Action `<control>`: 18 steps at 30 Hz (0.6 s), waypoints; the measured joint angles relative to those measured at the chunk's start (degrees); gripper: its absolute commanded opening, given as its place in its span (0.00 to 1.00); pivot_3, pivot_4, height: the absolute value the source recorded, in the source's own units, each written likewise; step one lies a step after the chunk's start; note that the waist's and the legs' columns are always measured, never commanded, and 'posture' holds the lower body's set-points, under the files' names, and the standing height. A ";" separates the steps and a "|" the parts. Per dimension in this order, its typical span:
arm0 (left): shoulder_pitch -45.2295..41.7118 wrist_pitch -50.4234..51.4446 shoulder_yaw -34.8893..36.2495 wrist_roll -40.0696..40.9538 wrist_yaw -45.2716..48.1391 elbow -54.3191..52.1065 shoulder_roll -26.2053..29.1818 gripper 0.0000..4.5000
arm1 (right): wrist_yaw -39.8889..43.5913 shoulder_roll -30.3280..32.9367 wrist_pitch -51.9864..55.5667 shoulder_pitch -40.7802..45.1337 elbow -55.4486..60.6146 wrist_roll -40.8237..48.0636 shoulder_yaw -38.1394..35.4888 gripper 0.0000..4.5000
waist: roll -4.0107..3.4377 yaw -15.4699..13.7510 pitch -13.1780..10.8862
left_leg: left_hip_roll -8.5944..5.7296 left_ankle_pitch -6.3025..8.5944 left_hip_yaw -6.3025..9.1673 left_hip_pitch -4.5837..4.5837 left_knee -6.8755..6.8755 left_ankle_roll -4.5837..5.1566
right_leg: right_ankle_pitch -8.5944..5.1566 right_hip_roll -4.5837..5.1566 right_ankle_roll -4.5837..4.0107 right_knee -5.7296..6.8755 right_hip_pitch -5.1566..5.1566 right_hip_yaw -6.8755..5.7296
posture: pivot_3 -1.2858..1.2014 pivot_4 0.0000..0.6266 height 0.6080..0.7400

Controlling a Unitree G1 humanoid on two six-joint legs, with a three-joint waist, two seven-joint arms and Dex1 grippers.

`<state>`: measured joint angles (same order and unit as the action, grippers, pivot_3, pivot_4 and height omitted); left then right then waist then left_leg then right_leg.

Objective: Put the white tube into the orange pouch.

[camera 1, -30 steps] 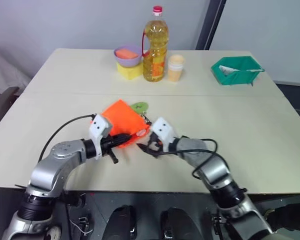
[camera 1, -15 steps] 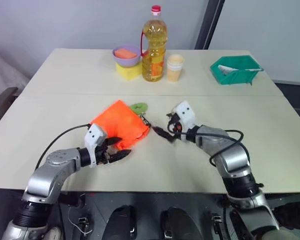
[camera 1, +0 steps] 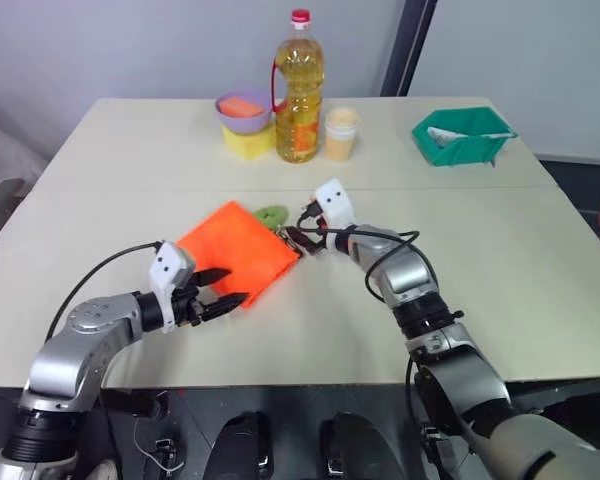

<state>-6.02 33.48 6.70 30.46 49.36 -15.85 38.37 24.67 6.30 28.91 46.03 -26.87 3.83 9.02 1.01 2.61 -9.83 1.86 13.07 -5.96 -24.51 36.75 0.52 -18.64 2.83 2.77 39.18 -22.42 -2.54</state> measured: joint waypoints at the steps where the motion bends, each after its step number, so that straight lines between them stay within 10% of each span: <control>1: 0.39 0.10 0.42 0.37 0.28 -0.16 0.14 0.76 | 0.29 -0.36 0.27 0.00 -0.64 0.00 0.03 1.00 | -0.01 0.00 0.00 | 0.00 0.00 0.00 0.00 0.00 0.00 | 0.00 0.00 0.00 0.00 0.00 0.00 | 0.52 0.24 0.97; 11: 1.31 0.04 1.39 0.89 -0.06 -0.10 0.86 0.77 | 2.35 -0.60 1.98 -2.46 2.50 -1.30 2.50 0.01 | -0.01 -0.05 0.00 | 0.00 0.02 0.02 0.01 -0.05 -0.03 | 0.00 0.03 -0.01 -0.01 -0.01 0.01 | 0.52 0.24 0.97; 18: 1.06 -0.50 1.87 0.89 -1.10 -0.01 0.77 0.77 | 3.95 6.84 9.82 -13.24 21.16 -1.22 2.90 0.01 | -0.01 -0.18 0.00 | -0.03 -0.03 0.02 0.03 -0.34 -0.14 | -0.02 0.10 -0.03 -0.13 -0.08 0.00 | 0.52 0.24 0.97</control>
<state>-4.96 32.99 8.57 31.35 48.26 -15.86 39.14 28.62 13.14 38.72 32.79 -5.71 2.61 11.92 1.00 2.42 -9.84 1.83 13.04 -5.94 -24.49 36.41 0.38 -18.65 2.94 2.74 39.05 -22.50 -2.54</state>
